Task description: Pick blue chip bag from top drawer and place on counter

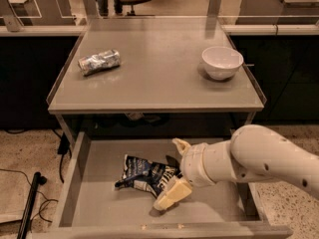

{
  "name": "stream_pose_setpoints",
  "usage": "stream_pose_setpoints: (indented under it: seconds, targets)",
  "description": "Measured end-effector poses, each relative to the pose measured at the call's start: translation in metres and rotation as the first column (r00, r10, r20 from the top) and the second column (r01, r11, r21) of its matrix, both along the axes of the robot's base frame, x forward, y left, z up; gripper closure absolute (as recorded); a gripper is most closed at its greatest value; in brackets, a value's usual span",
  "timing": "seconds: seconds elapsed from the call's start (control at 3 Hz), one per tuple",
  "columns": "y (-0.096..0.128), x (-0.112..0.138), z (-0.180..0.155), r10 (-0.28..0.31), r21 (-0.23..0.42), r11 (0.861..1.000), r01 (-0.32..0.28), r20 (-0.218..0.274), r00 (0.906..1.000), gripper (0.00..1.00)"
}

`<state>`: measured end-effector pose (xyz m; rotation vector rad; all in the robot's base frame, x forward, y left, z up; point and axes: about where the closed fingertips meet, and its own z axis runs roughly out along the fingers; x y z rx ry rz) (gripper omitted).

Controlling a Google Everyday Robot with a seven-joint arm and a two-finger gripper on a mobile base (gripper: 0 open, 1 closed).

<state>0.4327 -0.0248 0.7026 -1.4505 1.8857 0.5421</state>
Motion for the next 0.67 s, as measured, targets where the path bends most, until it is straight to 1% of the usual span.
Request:
stream_pose_setpoints:
  seconds: [0.33,0.67]
  targets:
    - [0.021,0.002,-0.026,0.009,-0.014,1.0,-0.01,-0.042,0.9991,0.0]
    - [0.035,0.01,-0.047,0.002,-0.033,0.999,-0.003,-0.05,0.9988,0.0]
